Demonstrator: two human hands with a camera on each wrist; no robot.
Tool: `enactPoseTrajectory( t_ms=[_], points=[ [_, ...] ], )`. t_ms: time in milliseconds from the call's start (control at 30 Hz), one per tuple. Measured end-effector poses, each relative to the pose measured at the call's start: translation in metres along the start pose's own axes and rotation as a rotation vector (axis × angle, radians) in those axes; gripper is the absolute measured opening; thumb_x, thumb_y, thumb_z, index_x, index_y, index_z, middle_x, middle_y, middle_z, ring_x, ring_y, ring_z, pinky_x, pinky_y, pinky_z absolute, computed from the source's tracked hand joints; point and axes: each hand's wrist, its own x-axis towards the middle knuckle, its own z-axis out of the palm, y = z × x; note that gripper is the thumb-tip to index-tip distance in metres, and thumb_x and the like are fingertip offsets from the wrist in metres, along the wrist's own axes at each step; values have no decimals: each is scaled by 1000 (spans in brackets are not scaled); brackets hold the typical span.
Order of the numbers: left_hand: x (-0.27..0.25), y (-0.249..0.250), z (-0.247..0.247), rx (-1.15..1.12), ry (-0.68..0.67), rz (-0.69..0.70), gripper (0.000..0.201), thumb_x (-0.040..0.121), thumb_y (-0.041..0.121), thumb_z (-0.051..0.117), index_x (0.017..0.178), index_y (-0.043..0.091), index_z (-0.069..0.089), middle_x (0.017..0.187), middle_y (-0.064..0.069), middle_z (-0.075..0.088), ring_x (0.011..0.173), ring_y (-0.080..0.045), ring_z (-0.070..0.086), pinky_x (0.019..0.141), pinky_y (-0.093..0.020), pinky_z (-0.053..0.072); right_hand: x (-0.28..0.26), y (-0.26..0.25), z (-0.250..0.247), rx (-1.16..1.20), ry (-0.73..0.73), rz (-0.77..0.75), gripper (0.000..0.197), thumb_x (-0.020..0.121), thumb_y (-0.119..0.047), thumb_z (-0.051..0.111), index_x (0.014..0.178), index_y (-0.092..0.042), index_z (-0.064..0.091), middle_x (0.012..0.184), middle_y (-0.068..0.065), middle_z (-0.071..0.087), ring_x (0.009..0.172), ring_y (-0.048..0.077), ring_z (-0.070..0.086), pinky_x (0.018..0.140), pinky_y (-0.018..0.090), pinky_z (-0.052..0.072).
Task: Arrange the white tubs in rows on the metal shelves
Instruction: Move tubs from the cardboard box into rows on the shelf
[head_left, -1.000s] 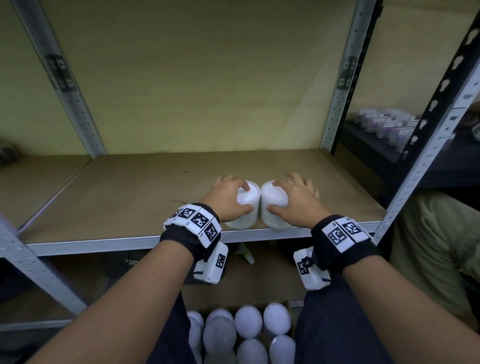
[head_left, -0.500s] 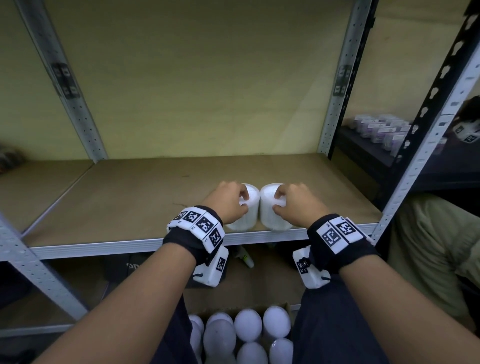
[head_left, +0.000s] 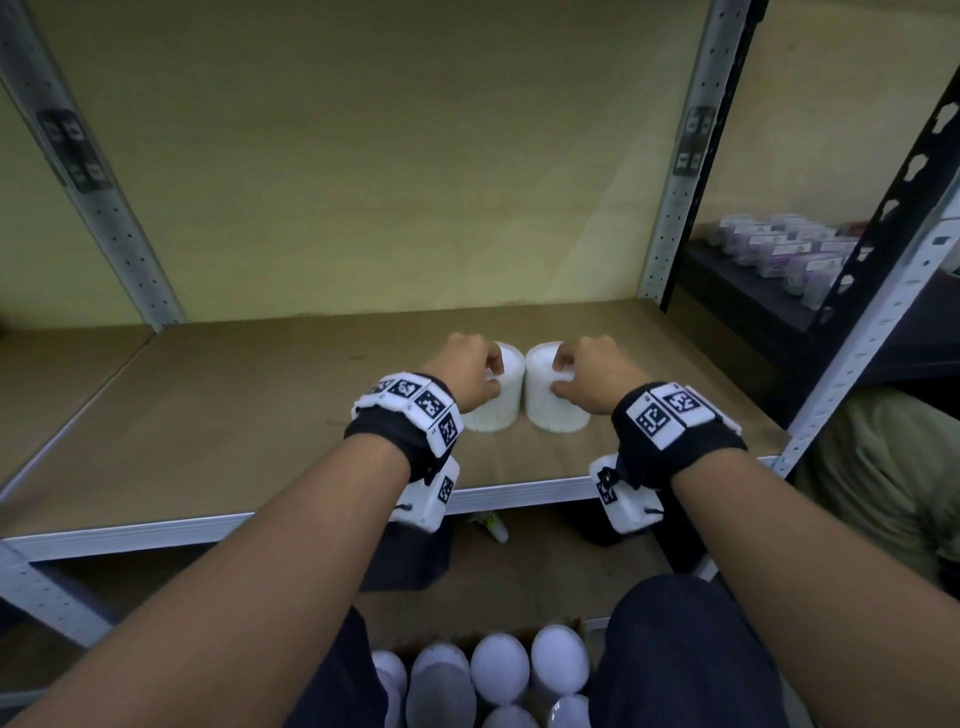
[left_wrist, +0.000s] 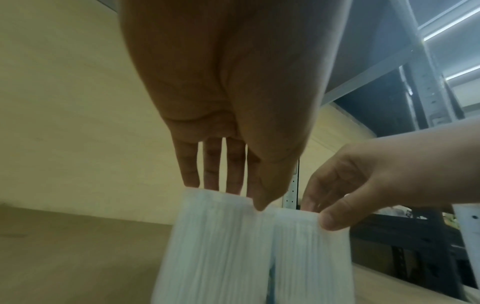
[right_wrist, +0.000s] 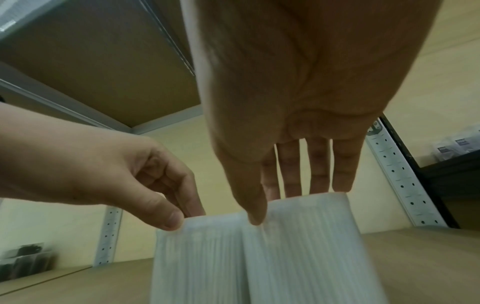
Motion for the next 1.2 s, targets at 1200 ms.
enactPoseTrajectory(
  t_ms=[1200],
  points=[
    [217, -38, 23, -60, 116, 70, 24, 91, 10, 54, 111, 8, 66, 117, -11, 66, 108, -28, 60, 94, -32, 48, 219, 45, 7, 48, 100, 35, 36, 94, -20, 52, 128, -9, 53, 125, 16, 58, 111, 33, 57, 91, 36, 47]
  ],
)
